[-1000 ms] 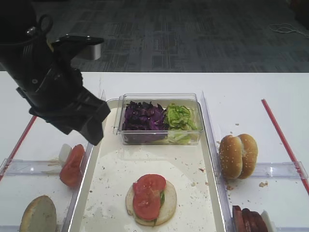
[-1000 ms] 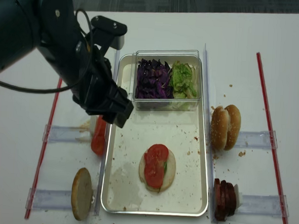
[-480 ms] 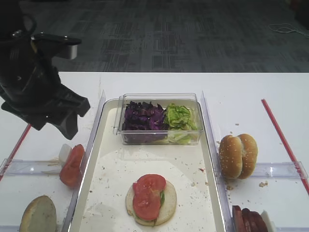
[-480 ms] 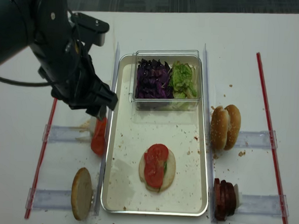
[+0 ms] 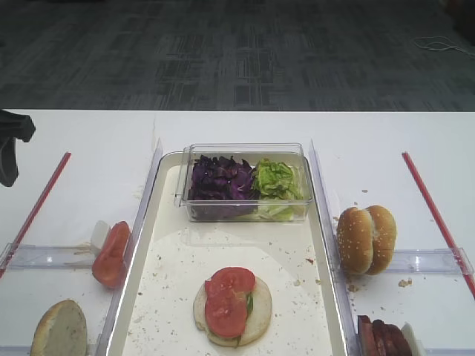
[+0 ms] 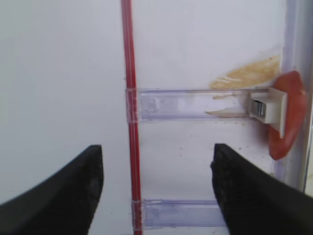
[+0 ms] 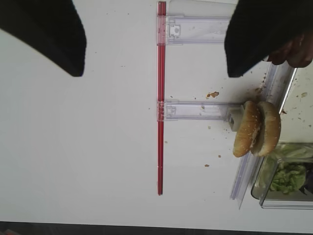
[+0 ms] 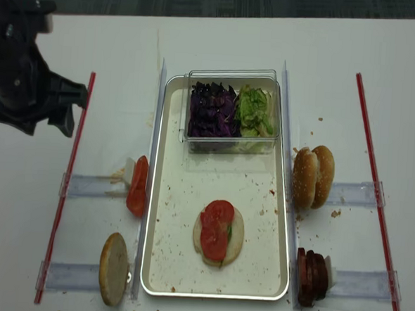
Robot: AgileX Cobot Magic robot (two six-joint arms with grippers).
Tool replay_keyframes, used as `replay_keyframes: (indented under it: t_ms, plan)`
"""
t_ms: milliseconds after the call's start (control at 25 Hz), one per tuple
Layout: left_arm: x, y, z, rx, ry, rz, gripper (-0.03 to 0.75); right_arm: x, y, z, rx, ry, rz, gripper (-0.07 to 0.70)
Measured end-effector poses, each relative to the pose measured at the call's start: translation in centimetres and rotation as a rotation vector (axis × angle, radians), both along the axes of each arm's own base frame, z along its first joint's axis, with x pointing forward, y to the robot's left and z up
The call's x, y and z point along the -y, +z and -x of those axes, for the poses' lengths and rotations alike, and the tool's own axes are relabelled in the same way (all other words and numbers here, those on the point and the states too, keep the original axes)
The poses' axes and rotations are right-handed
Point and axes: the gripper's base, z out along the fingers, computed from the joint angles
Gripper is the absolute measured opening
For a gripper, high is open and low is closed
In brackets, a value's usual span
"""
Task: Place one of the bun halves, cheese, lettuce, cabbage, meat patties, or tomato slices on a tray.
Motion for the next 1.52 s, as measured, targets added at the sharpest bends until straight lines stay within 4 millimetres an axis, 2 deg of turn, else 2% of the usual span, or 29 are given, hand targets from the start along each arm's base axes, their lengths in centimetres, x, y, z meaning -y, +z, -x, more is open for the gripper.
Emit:
replay_keyframes:
  t_ms: [280, 400, 520, 800, 1040, 1320, 1520]
  plan:
    - [-0.4, 0.5, 0.3, 0.011, -0.008, -0.018, 0.474, 0.0, 0.0, 0.0, 0.0, 0.0, 0.0, 0.61]
    - [-0.5, 0.7, 1.5, 0.007, -0.006, -0.02, 0.474, 0.0, 0.0, 0.0, 0.0, 0.0, 0.0, 0.61]
    - [-0.5, 0.7, 3.8, 0.004, -0.005, -0.02, 0.474, 0.0, 0.0, 0.0, 0.0, 0.0, 0.0, 0.61]
    - [-0.6, -0.6, 10.2, -0.022, -0.001, -0.02, 0.474, 0.0, 0.0, 0.0, 0.0, 0.0, 0.0, 0.61]
    - [-0.7, -2.1, 14.8, -0.019, 0.001, -0.019, 0.474, 0.0, 0.0, 0.0, 0.0, 0.0, 0.0, 0.61]
    - [-0.8, -3.7, 18.9, 0.034, 0.006, -0.018, 0.474, 0.0, 0.0, 0.0, 0.0, -0.002, -0.003, 0.61]
    - [-0.8, -3.3, 20.6, 0.163, 0.012, -0.011, 0.474, 0.0, 0.0, 0.0, 0.0, -0.002, -0.003, 0.61]
